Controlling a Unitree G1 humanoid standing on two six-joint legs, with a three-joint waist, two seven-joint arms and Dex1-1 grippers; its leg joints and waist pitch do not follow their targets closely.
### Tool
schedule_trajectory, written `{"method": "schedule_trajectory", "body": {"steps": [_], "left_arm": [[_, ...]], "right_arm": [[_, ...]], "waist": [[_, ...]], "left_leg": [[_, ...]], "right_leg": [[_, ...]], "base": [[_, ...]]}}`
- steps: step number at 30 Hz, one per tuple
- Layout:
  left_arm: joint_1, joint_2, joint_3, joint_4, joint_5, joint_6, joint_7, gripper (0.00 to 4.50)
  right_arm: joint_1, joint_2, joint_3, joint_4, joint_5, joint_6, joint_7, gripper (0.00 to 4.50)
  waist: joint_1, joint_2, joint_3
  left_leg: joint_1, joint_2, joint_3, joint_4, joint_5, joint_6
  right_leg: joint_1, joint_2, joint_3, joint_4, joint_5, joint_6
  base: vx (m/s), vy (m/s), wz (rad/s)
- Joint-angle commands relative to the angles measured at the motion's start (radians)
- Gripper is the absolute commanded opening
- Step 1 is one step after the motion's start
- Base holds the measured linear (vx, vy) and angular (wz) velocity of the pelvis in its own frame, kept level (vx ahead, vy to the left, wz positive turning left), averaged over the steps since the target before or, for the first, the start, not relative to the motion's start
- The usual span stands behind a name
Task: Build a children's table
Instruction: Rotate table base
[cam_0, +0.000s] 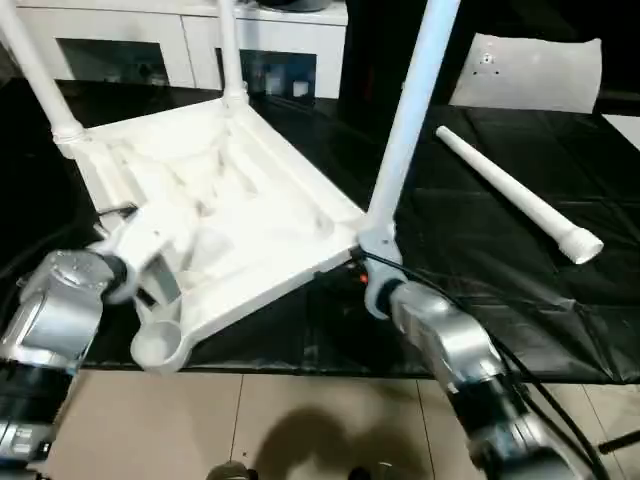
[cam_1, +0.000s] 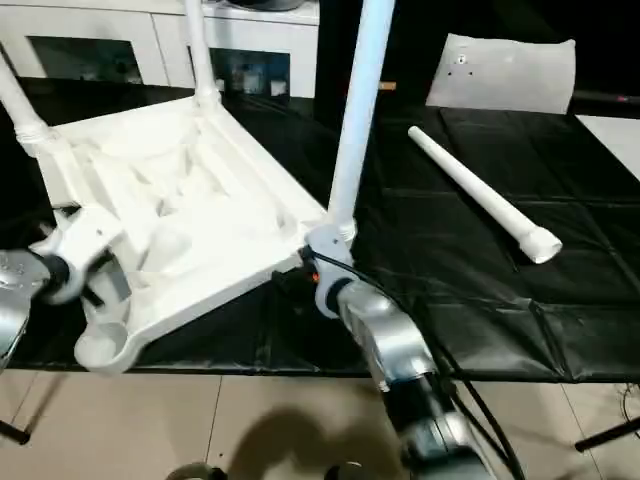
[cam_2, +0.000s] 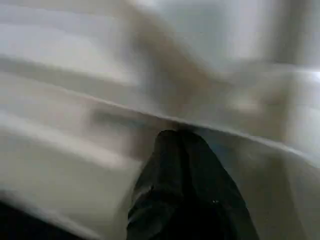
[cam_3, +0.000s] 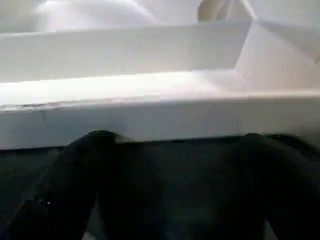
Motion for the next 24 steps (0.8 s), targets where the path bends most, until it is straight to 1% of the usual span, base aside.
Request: {"method": "schedule_trajectory", "body": {"steps": [1,2,4,5,6,7,9,11,12,13,14,15,16,17,18,19,20,21,22,23,24], "left_arm": [[0.003,-0.019,-0.072,-0.076,-0.091,0.035,-0.117,0.08],[0.007,-0.02,-0.098,-0.096,-0.119,0.057,-0.166,0.08],[0.008,-0.025,-0.106,-0.101,-0.131,0.056,-0.181,0.08],[0.001,-0.054,-0.107,-0.103,-0.155,0.062,-0.189,0.08],[-0.009,-0.079,-0.103,-0.098,-0.173,0.062,-0.192,0.08],[-0.016,-0.095,-0.101,-0.098,-0.187,0.068,-0.197,0.08],[-0.044,-0.136,-0.095,-0.082,-0.217,0.064,-0.203,0.08],[-0.066,-0.167,-0.09,-0.058,-0.221,0.055,-0.189,0.08],[-0.101,-0.204,-0.09,-0.001,-0.199,0.012,-0.151,0.08],[-0.101,-0.204,-0.09,-0.001,-0.199,0.012,-0.151,0.08],[-0.119,-0.225,-0.089,0.033,-0.186,-0.014,-0.126,0.08],[-0.147,-0.255,-0.087,0.093,-0.164,-0.068,-0.08,0.08],[-0.159,-0.266,-0.086,0.119,-0.154,-0.097,-0.061,0.08],[-0.18,-0.288,-0.081,0.162,-0.149,-0.139,-0.042,0.08],[-0.187,-0.296,-0.079,0.177,-0.148,-0.152,-0.036,0.08],[-0.205,-0.326,-0.062,0.21,-0.156,-0.169,-0.011,0.08],[-0.219,-0.347,-0.051,0.234,-0.163,-0.18,0.007,0.08],[-0.246,-0.385,-0.044,0.295,-0.161,-0.246,0.049,0.08],[-0.246,-0.386,-0.044,0.296,-0.161,-0.248,0.05,0.08],[-0.274,-0.42,-0.034,0.366,-0.151,-0.328,0.095,0.08],[-0.295,-0.441,-0.02,0.421,-0.142,-0.395,0.145,0.08]], "right_arm": [[-0.027,0.004,-0.008,0.035,-0.005,-0.028,-0.007,4.5],[-0.037,0.001,-0.013,0.053,-0.008,-0.038,-0.013,4.5],[-0.039,-0.001,-0.015,0.055,-0.01,-0.041,-0.016,4.5],[-0.042,-0.004,-0.025,0.055,-0.005,-0.043,-0.018,4.5],[-0.042,-0.007,-0.03,0.052,-0.002,-0.044,-0.018,4.5],[-0.046,-0.01,-0.034,0.06,-0.001,-0.051,-0.018,4.5],[-0.052,-0.018,-0.043,0.074,-0.002,-0.068,-0.018,4.5],[-0.052,-0.024,-0.048,0.075,-0.005,-0.073,-0.021,4.5],[-0.053,-0.033,-0.054,0.08,-0.01,-0.082,-0.025,4.5],[-0.053,-0.033,-0.054,0.08,-0.01,-0.082,-0.025,4.5],[-0.053,-0.036,-0.059,0.082,-0.011,-0.085,-0.028,4.5],[-0.053,-0.041,-0.069,0.084,-0.012,-0.092,-0.035,4.5],[-0.053,-0.042,-0.072,0.083,-0.013,-0.094,-0.04,4.5],[-0.051,-0.045,-0.082,0.076,-0.011,-0.094,-0.045,4.5],[-0.05,-0.046,-0.086,0.074,-0.01,-0.094,-0.047,4.5],[-0.047,-0.051,-0.091,0.067,-0.012,-0.103,-0.055,4.5],[-0.046,-0.055,-0.096,0.064,-0.015,-0.112,-0.06,4.5],[-0.041,-0.062,-0.111,0.052,-0.017,-0.133,-0.079,4.5],[-0.041,-0.062,-0.111,0.052,-0.017,-0.133,-0.079,4.5],[-0.037,-0.065,-0.131,0.036,-0.016,-0.149,-0.097,4.5],[-0.032,-0.069,-0.142,0.02,-0.013,-0.157,-0.107,4.5]], "waist": [[-0.007,0.023,-0.074],[-0.008,0.024,-0.074],[-0.011,0.022,-0.073],[-0.017,0.015,-0.074],[-0.017,0.015,-0.074],[-0.021,0.019,-0.077],[-0.024,0.017,-0.079],[-0.025,0.019,-0.08],[-0.029,0.015,-0.08],[-0.027,0.015,-0.081],[-0.027,0.015,-0.081],[-0.027,0.016,-0.081],[-0.026,0.014,-0.082],[-0.026,0.016,-0.083],[-0.026,0.014,-0.082],[-0.026,0.013,-0.083],[-0.024,0.013,-0.084],[-0.024,0.01,-0.085],[-0.022,0.01,-0.085],[-0.02,0.009,-0.087],[-0.018,0.007,-0.088]], "left_leg": [[0.02,0.031,-0.009,-0.076,-0.299,-0.052],[0.019,0.03,-0.008,-0.076,-0.299,-0.051],[0.012,0.028,-0.01,-0.078,-0.287,-0.049],[0.012,0.026,-0.009,-0.076,-0.281,-0.047],[0.012,0.026,-0.009,-0.076,-0.281,-0.047],[0.014,0.027,-0.007,-0.073,-0.263,-0.046],[0.011,0.023,-0.005,-0.071,-0.247,-0.037],[0.008,0.023,-0.005,-0.068,-0.229,-0.028],[0.008,0.02,-0.002,-0.066,-0.227,-0.02],[0.01,0.02,-0.002,-0.064,-0.227,-0.02],[0.01,0.02,-0.002,-0.064,-0.227,-0.02],[0.004,0.021,-0.005,-0.066,-0.213,-0.016],[0.008,0.02,-0.003,-0.063,-0.225,-0.012],[0.006,0.021,-0.005,-0.064,-0.225,-0.013],[0.007,0.02,-0.004,-0.064,-0.229,-0.01],[0.004,0.023,-0.005,-0.065,-0.225,-0.013],[0.006,0.022,-0.005,-0.064,-0.221,-0.014],[0.006,0.022,-0.003,-0.062,-0.209,-0.008],[0.005,0.021,-0.002,-0.062,-0.201,-0.005],[0.004,0.021,-0.002,-0.061,-0.196,-0.001],[0.001,0.018,-0.002,-0.06,-0.186,0.006]], "right_leg": [[0.039,-0.059,0.05,-0.069,-0.278,-0.192],[0.04,-0.057,0.051,-0.071,-0.28,-0.187],[0.048,-0.058,0.049,-0.07,-0.284,-0.178],[0.047,-0.057,0.05,-0.071,-0.287,-0.174],[0.047,-0.057,0.05,-0.071,-0.287,-0.174],[0.048,-0.056,0.05,-0.071,-0.265,-0.177],[0.051,-0.055,0.049,-0.07,-0.249,-0.181],[0.053,-0.054,0.049,-0.069,-0.232,-0.185],[0.053,-0.05,0.048,-0.075,-0.241,-0.18],[0.052,-0.052,0.048,-0.074,-0.242,-0.181],[0.052,-0.052,0.048,-0.074,-0.242,-0.181],[0.058,-0.053,0.047,-0.074,-0.239,-0.179],[0.053,-0.052,0.047,-0.079,-0.255,-0.173],[0.056,-0.053,0.047,-0.076,-0.251,-0.174],[0.054,-0.051,0.045,-0.082,-0.264,-0.168],[0.058,-0.054,0.045,-0.078,-0.261,-0.171],[0.057,-0.053,0.045,-0.077,-0.253,-0.172],[0.056,-0.053,0.046,-0.077,-0.233,-0.177],[0.058,-0.051,0.046,-0.076,-0.221,-0.177],[0.059,-0.052,0.046,-0.077,-0.214,-0.179],[0.062,-0.051,0.045,-0.077,-0.203,-0.176]], "base": [[0.0,0.0,0.0],[0.0,0.0,0.0],[0.0,0.0,0.0],[0.0,0.0,0.0],[0.0,0.0,0.0],[0.0,0.0,0.0],[0.0,0.0,0.0],[0.0,0.0,0.0],[0.0,0.0,0.0],[0.0,0.0,0.0],[0.0,0.0,0.0],[0.0,0.0,0.0],[0.0,0.0,0.0],[0.0,0.0,0.0],[0.0,0.0,0.0],[0.0,0.0,0.0],[0.0,0.0,0.0],[0.0,0.0,0.0],[0.0,0.0,0.0],[0.0,0.0,0.0],[0.0,0.0,0.0]]}}
